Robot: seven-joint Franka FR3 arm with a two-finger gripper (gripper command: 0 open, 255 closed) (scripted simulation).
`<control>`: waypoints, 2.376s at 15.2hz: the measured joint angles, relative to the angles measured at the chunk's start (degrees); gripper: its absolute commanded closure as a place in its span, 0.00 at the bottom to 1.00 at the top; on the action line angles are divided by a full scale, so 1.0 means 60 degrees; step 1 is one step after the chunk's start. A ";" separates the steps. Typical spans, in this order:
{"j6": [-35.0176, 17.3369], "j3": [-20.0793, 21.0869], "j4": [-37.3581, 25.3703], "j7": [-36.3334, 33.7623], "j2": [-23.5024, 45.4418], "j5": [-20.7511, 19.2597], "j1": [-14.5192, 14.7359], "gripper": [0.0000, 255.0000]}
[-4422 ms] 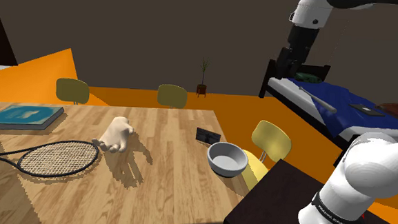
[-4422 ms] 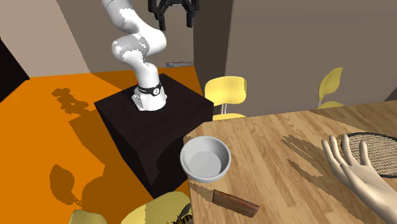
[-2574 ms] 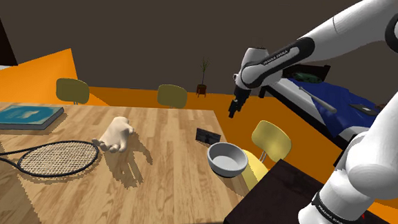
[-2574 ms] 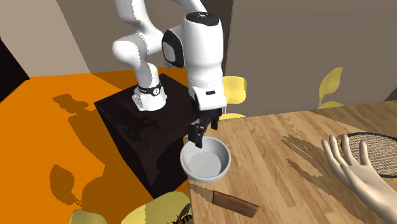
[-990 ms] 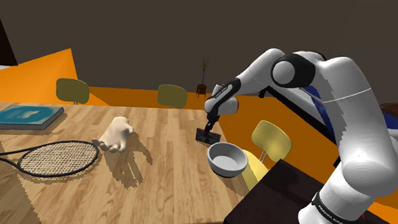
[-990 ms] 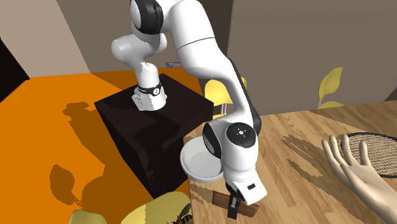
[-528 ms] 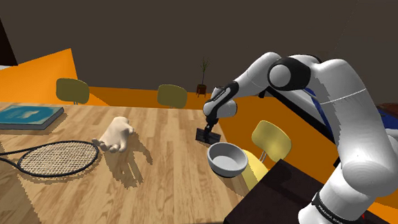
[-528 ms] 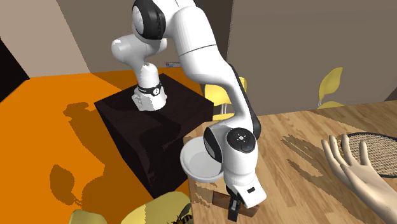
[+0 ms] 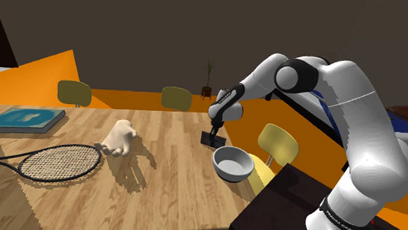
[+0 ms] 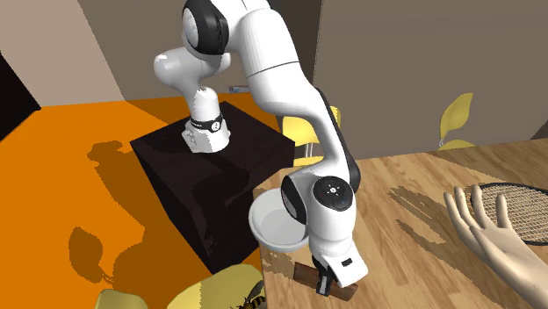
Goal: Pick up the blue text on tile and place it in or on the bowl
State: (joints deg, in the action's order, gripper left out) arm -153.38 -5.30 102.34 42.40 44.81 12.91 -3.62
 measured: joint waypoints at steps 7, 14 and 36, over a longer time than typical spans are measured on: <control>0.0083 -0.0024 0.0067 -0.0020 -0.0135 -0.0018 0.0023 1.00; 0.0582 -0.0158 0.0287 -0.0098 -0.0848 -0.0126 0.0099 1.00; 0.2261 -0.0545 0.0736 -0.0492 -0.2983 -0.0583 0.0410 1.00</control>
State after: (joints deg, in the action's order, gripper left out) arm -139.82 -8.57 106.75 39.45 26.91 9.41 -1.16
